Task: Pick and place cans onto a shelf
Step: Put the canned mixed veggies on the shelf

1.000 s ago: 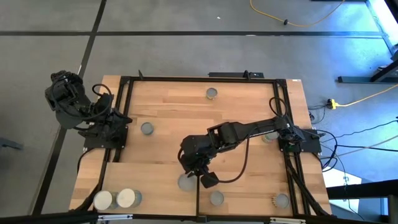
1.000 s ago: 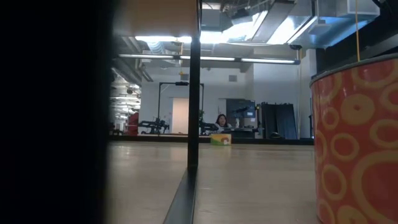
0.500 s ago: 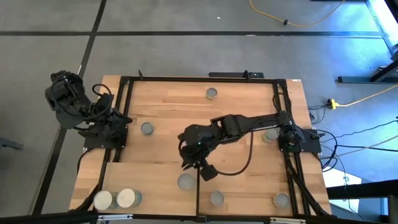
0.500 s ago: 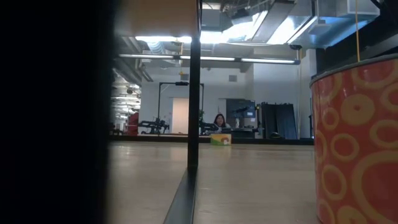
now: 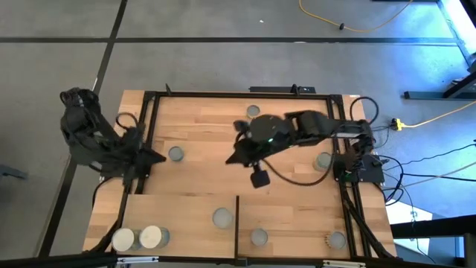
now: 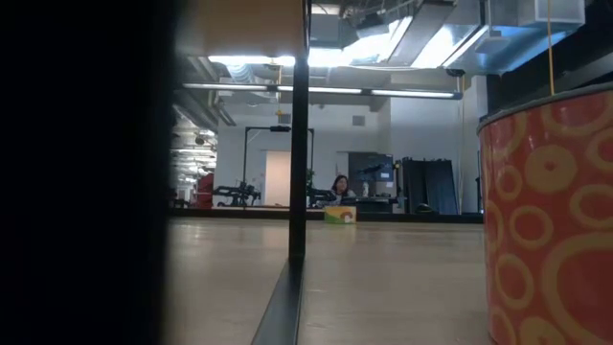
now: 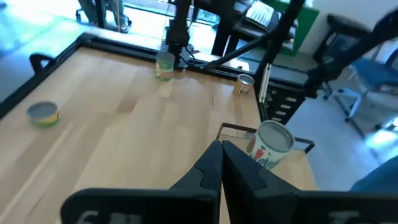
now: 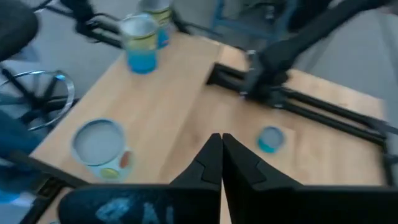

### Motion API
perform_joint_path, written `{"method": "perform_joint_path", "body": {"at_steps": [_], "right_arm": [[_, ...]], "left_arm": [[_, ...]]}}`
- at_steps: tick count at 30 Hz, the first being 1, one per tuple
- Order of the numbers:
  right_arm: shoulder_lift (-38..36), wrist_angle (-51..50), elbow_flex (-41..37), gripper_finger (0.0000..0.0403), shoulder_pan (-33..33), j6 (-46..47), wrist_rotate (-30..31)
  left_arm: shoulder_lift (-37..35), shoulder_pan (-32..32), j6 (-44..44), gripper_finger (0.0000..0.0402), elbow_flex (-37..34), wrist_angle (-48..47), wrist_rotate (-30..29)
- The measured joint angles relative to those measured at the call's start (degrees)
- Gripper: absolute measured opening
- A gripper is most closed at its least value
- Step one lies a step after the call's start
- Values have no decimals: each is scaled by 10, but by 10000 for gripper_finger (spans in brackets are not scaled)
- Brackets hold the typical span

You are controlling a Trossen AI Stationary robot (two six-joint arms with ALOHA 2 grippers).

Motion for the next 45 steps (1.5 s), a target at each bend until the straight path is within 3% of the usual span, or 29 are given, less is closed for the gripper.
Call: {"method": "perform_joint_path", "body": {"at_steps": [8, 15, 22, 29, 45], "right_arm": [[-66, -53, 0, 3, -2, 0, 127], [-98, -77, 0, 2, -4, 3, 198], [-96, -138, 0, 2, -11, 21, 199], [-94, -172, -1, 2, -11, 50, 199], [-94, -172, -1, 1, -11, 48, 198]], "left_arm": [[135, 42, 19, 0, 0, 85, 20], [235, 99, 17, 0, 0, 184, 100], [313, 135, 64, 0, 26, 206, 213], [367, 149, 127, 0, 108, 205, 308], [413, 177, 168, 0, 138, 163, 342]]}}
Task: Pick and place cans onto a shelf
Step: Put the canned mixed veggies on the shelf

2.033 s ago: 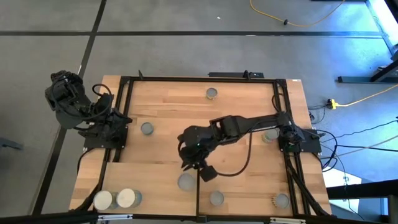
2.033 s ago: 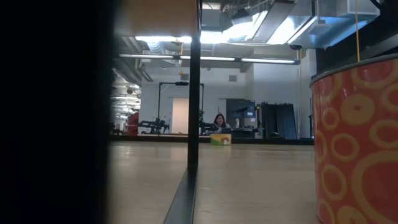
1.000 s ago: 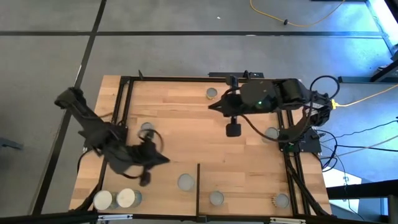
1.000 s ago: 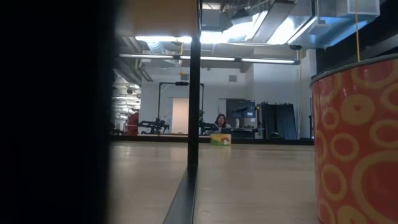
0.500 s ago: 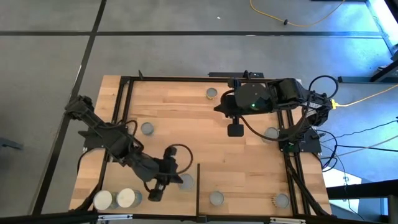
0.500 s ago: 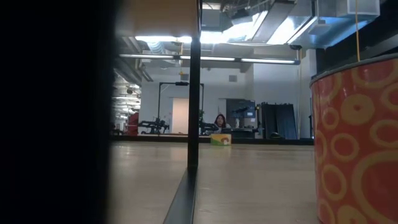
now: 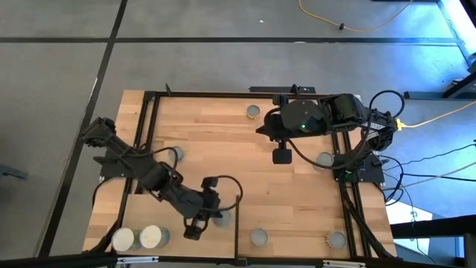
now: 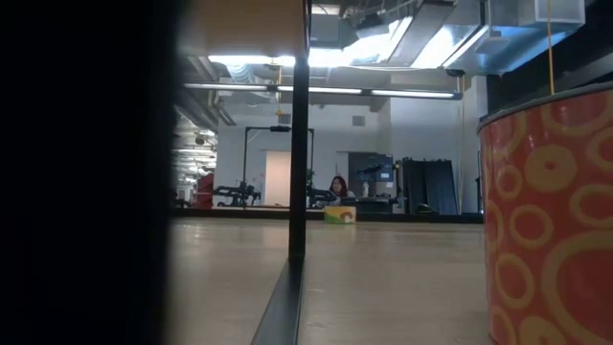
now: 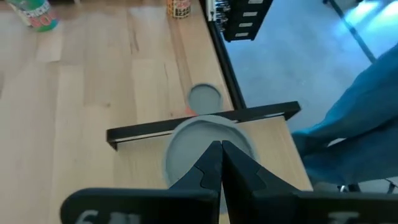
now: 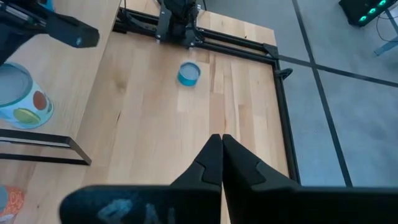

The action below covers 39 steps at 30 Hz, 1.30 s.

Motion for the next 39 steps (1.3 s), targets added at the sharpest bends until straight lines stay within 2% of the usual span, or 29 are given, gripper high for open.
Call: {"method": "perform_joint_path", "body": {"at_steps": [11, 36, 39], "right_arm": [[0, -1, 0, 1, 0, -1, 0], [0, -1, 0, 0, 0, -1, 0], [0, -1, 0, 0, 0, -1, 0]], "left_arm": [[24, 27, 0, 0, 0, 3, 95], [24, 29, -66, 0, 0, -48, 153], [24, 29, -70, 0, 18, -87, 152]]}}
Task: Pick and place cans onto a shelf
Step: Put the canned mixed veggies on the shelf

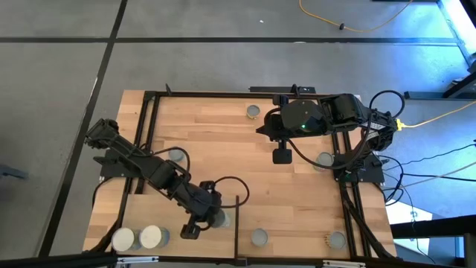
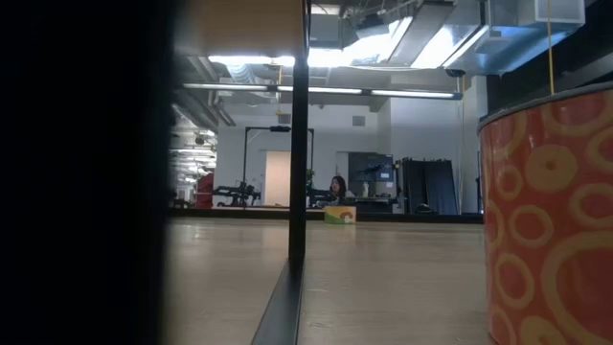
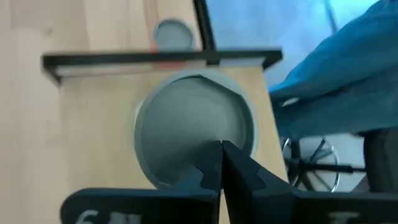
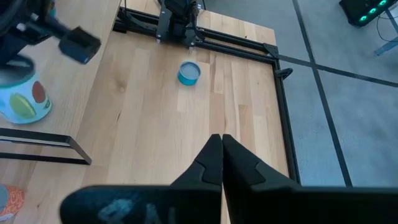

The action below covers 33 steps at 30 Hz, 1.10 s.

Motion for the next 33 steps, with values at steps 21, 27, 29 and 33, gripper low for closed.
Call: {"method": "perform_joint_path", "body": {"at_steps": [21, 27, 29, 33], "right_arm": [[0, 0, 0, 0, 0, 0, 0], [0, 0, 0, 0, 0, 1, -1], [0, 0, 0, 0, 0, 1, -8], [0, 0, 0, 0, 0, 0, -17]], "left_arm": [[19, 31, 38, 0, 82, -57, -51], [23, 52, 42, 0, 82, -33, -20], [23, 58, 37, 0, 82, -34, -40], [23, 67, 44, 0, 82, -34, -46]]}}
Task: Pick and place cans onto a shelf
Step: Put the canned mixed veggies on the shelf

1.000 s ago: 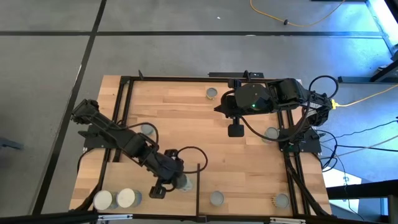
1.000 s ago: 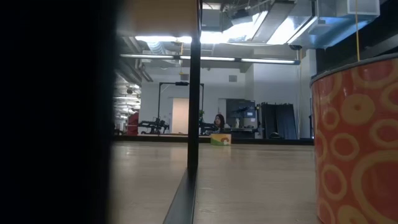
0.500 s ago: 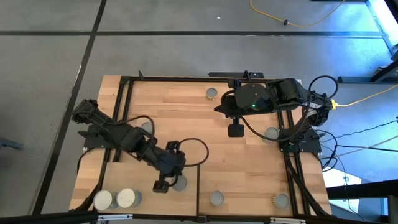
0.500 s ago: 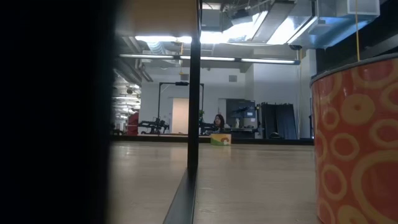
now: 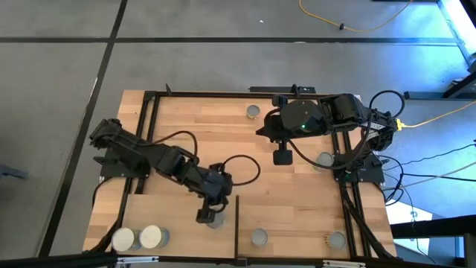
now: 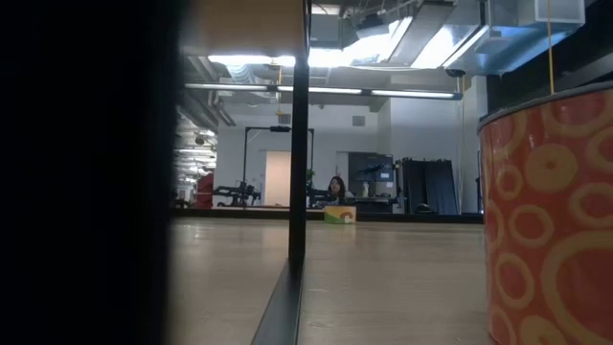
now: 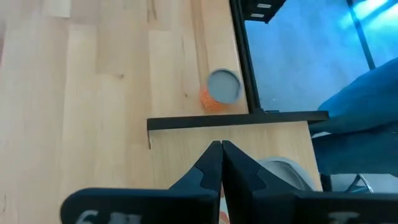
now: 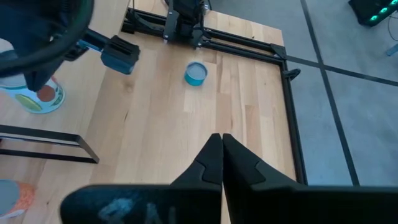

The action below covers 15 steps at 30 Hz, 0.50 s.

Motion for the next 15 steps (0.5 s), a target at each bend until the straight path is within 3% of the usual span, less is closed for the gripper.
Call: {"method": "perform_joint_path", "body": {"at_steps": [4, 15], "right_arm": [[0, 0, 0, 0, 0, 0, 0], [0, 1, 0, 0, 0, -1, 1]], "left_arm": [[15, 6, -9, 0, -1, -10, 2], [53, 6, -35, 0, 0, 12, 79]]}}
